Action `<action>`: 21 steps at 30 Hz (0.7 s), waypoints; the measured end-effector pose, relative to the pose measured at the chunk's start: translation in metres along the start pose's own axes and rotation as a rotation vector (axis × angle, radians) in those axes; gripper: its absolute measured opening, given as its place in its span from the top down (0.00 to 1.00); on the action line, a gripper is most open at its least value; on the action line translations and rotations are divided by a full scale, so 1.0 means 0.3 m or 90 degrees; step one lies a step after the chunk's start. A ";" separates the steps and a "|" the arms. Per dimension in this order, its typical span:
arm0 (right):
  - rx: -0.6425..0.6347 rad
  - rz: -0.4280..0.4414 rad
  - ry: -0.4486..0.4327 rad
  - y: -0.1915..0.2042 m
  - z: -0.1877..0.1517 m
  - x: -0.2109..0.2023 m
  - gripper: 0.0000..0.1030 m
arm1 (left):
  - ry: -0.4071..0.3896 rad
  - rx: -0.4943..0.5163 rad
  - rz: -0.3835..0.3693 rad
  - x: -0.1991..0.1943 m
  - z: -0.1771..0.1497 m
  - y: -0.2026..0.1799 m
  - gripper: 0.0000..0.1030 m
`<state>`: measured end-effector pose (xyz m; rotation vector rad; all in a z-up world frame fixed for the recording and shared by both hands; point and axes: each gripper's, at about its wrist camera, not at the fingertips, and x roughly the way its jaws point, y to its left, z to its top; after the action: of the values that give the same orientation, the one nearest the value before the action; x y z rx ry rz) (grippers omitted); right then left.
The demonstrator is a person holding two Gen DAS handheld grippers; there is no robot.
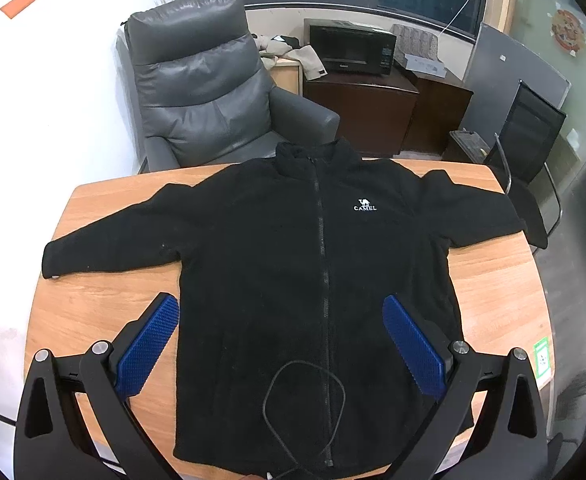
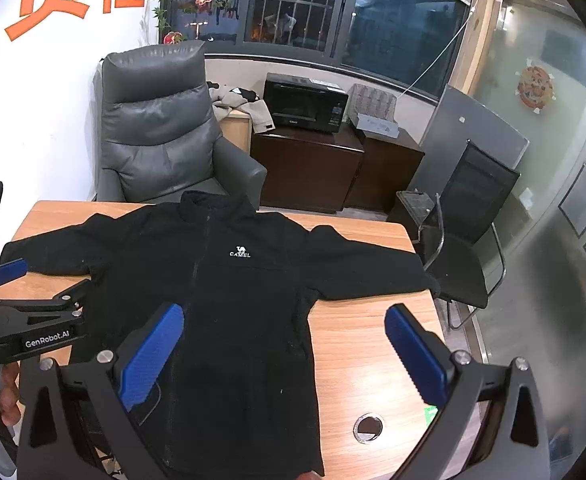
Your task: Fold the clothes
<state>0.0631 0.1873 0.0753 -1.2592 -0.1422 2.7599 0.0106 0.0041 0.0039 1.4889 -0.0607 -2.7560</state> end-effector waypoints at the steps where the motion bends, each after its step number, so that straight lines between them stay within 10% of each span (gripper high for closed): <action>1: 0.002 0.009 -0.001 -0.003 -0.002 -0.004 0.00 | 0.000 0.000 -0.002 -0.002 -0.002 0.001 0.00; 21: -0.005 0.000 -0.005 0.071 0.039 0.033 0.00 | -0.007 -0.006 0.026 -0.011 0.017 0.066 0.00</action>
<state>0.0465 0.1672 0.0728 -1.2511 -0.1528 2.7674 0.0081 -0.0155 0.0103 1.4534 -0.0758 -2.7293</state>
